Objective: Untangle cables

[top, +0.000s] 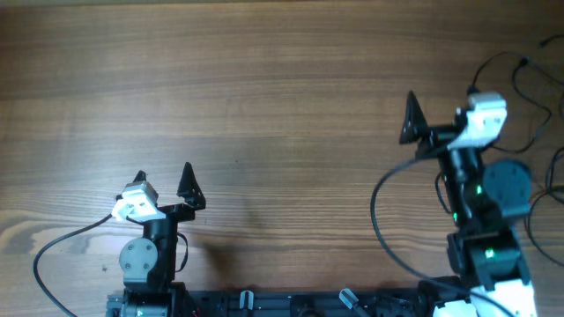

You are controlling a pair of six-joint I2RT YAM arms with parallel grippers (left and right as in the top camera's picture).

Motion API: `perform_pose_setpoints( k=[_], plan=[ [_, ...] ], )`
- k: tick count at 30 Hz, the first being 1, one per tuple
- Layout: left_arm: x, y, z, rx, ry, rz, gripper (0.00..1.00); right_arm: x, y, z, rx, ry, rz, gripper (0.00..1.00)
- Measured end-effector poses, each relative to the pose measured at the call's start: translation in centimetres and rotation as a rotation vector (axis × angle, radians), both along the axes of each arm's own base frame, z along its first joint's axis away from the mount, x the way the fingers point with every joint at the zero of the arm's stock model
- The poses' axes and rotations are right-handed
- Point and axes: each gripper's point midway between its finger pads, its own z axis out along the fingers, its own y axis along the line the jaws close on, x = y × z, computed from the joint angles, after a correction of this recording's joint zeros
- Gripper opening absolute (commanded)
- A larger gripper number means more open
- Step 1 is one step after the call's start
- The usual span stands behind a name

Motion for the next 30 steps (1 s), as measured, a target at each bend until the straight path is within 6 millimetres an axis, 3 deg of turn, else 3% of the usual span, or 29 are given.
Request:
perform_pose_setpoints(
  k=[5, 10, 17, 23, 30],
  plan=[
    [0.0, 0.0, 0.0, 0.0, 0.0, 0.0, 1.0, -1.8, -0.9, -1.5, 0.003, -0.04, -0.005, 1.0],
    [0.0, 0.0, 0.0, 0.0, 0.0, 0.0, 1.0, -3.4, -1.5, -1.6, 0.003, -0.092, -0.01, 1.0],
    [0.0, 0.0, 0.0, 0.0, 0.0, 0.0, 1.0, -5.2, -1.3, -3.0, -0.001, -0.147, 0.007, 1.0],
    [0.0, 0.0, 0.0, 0.0, 0.0, 0.0, 1.0, -6.1, -0.9, -4.4, -0.005, -0.24, 0.032, 1.0],
    [0.0, 0.0, 0.0, 0.0, 0.0, 0.0, 1.0, -6.2, -0.6, -6.3, -0.007, -0.232, 0.051, 1.0]
  ],
)
